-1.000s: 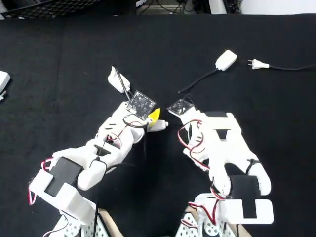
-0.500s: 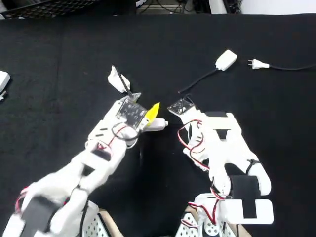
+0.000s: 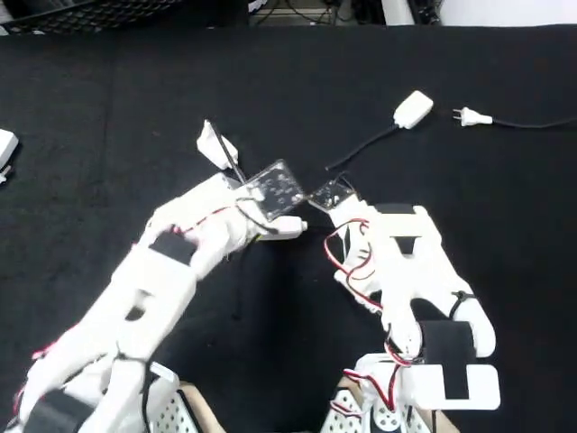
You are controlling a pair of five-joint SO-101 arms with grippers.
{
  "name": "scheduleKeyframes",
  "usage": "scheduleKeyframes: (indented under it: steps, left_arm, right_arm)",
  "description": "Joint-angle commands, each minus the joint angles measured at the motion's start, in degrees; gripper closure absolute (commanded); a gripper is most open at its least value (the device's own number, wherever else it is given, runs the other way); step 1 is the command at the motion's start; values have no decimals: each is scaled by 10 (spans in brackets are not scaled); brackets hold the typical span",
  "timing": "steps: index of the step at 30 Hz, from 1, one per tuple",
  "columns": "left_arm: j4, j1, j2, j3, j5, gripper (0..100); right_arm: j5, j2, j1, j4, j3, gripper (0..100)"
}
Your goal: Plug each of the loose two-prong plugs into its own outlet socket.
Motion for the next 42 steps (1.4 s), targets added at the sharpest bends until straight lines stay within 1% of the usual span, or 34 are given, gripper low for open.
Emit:
scheduleKeyframes:
  steps: [1, 4, 6, 10, 14, 19, 26, 34, 36, 39, 42]
  left_arm:
    - [81, 13, 93, -132, -53, 777]
    - [146, 44, 166, -209, -79, 777]
    - [182, 75, 184, -242, -95, 777]
    - [196, 109, 195, -276, -120, 777]
    - [197, 105, 219, -285, -124, 777]
    - [192, 68, 277, -291, -143, 777]
    - [193, 26, 341, -341, -156, 777]
    - [175, 20, 403, -349, -156, 777]
    - [173, 22, 411, -349, -156, 809]
    - [172, 21, 411, -349, -156, 926]
    - [177, 20, 398, -344, -154, 931]
  right_arm:
    - [-8, -3, 5, -31, -4, 983]
    - [-8, -3, 5, -31, -4, 983]
    - [-8, -3, 5, -31, -4, 983]
    - [-8, -3, 5, -31, -4, 983]
    - [-8, -3, 5, -30, -4, 983]
    - [-8, -3, 6, -30, -4, 983]
    - [-8, -3, 6, -30, -3, 983]
    - [-8, -3, 6, -29, -3, 983]
    - [-8, -3, 6, -29, -3, 983]
    - [-8, -3, 6, -29, -3, 983]
    - [-8, -3, 6, -29, -3, 983]
